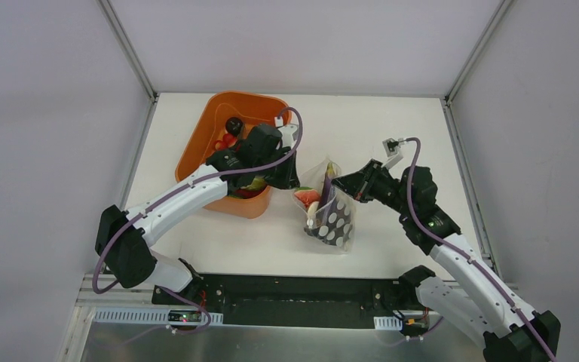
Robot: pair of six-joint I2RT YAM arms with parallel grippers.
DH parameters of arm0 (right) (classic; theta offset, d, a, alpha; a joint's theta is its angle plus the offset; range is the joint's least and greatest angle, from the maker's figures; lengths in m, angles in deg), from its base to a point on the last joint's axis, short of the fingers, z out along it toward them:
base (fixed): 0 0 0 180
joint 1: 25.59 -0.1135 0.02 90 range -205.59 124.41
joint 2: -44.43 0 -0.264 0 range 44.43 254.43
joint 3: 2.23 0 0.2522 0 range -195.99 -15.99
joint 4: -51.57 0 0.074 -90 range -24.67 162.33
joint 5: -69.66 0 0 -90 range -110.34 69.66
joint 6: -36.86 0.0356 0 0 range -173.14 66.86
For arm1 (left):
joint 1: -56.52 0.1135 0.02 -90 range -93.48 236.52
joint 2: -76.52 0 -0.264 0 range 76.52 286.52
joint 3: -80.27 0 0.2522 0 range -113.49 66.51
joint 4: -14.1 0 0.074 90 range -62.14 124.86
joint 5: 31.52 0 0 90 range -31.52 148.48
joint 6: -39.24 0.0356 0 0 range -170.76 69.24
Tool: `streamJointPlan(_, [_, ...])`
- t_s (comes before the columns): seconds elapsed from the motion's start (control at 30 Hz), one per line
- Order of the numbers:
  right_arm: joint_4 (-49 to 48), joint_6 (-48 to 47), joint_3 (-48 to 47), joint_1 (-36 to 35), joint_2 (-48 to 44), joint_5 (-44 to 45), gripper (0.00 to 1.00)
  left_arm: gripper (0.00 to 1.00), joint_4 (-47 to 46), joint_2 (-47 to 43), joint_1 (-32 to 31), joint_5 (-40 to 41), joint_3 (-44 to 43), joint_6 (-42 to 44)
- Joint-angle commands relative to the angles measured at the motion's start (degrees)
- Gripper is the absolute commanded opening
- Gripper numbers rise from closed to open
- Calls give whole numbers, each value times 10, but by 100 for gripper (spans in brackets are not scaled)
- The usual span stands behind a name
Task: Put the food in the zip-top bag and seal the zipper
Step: Adjust the zipper food storage bag at the center of the board.
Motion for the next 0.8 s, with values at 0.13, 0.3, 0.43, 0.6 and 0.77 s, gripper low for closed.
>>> streamJointPlan(0.13, [19, -87, -109, 1, 32, -159, 4, 0, -182, -75, -5, -31, 45, -193])
streamJointPlan(0.3, [27, -62, -146, 0, 74, -174, 3, 0, -217, -88, -40, 13, 37, -246])
streamJointPlan(0.43, [85, -40, -165, 1, 89, -50, 3, 0, -208, -92, -56, 18, 25, -258])
streamJointPlan(0.6, [82, -26, -179, 0, 108, -35, 4, 0, -182, -92, -80, 17, 5, -255])
streamJointPlan(0.77, [96, -38, -215, 1, 141, -60, 4, 0, -223, -99, -100, 13, 16, -271])
